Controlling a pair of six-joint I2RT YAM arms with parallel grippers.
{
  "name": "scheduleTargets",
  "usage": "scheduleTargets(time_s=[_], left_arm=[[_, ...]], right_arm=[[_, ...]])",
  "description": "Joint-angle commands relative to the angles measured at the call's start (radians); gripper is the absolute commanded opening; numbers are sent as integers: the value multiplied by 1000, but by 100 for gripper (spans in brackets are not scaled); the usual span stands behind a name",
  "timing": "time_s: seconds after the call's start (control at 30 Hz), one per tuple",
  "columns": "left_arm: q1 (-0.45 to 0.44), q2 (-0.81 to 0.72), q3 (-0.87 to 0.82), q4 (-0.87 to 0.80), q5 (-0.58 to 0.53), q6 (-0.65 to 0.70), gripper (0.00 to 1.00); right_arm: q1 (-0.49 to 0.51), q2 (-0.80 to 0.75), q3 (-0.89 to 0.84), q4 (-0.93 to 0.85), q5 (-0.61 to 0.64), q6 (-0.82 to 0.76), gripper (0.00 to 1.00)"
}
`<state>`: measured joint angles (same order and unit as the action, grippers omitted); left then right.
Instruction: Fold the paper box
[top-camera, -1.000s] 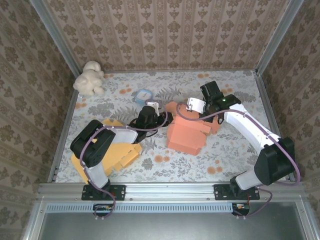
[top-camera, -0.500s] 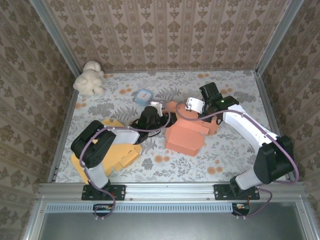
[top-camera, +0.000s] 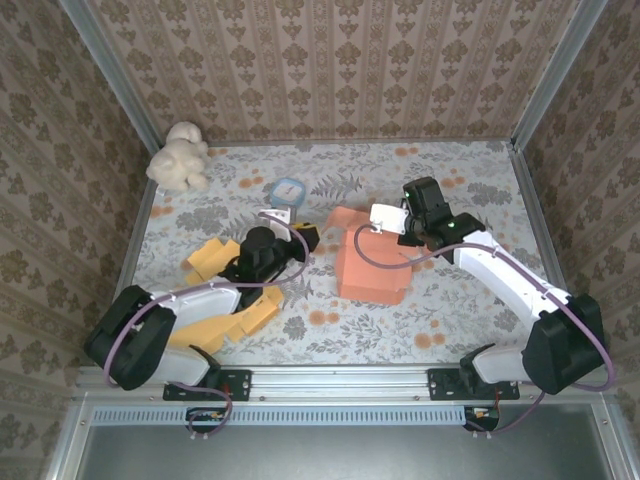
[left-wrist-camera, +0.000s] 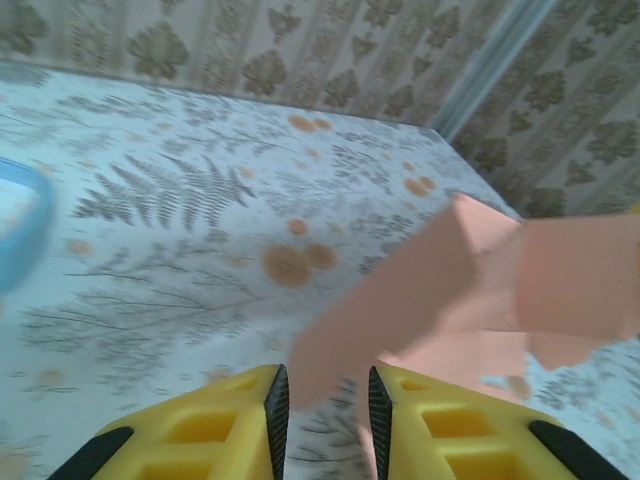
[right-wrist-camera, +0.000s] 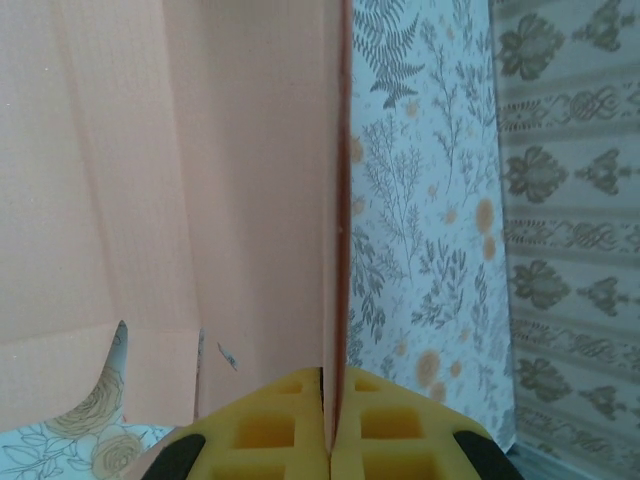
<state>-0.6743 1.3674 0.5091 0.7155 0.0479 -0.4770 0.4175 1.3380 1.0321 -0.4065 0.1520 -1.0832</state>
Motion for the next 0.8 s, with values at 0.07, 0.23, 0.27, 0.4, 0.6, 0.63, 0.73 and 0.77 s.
scheduleTargets(time_s=[0.07, 0.23, 0.27, 0.4, 0.6, 0.63, 0.73, 0.77], left_arm=[[104, 10, -89, 116, 16, 105, 32], [181, 103, -120, 256, 143, 100, 37], [182, 129, -113, 277, 171, 103, 39], [183, 240, -101, 415, 275, 101, 42], [185, 337, -75, 524, 388, 117, 42], [185, 351, -74, 534, 403, 124, 42], [185, 380, -72, 558, 442, 153, 43], [185, 387, -69, 557, 453, 163, 43]], right_arm=[[14, -5, -33, 65, -51, -111, 0], [20, 22, -45, 103, -112, -175, 0], [23, 31, -47, 110, -111, -186, 0], [38, 85, -38, 121, -97, -200, 0], [44, 125, -33, 131, -86, -221, 0], [44, 131, -32, 132, -80, -224, 0], [44, 142, -26, 135, -68, -224, 0], [44, 146, -23, 135, -64, -224, 0]])
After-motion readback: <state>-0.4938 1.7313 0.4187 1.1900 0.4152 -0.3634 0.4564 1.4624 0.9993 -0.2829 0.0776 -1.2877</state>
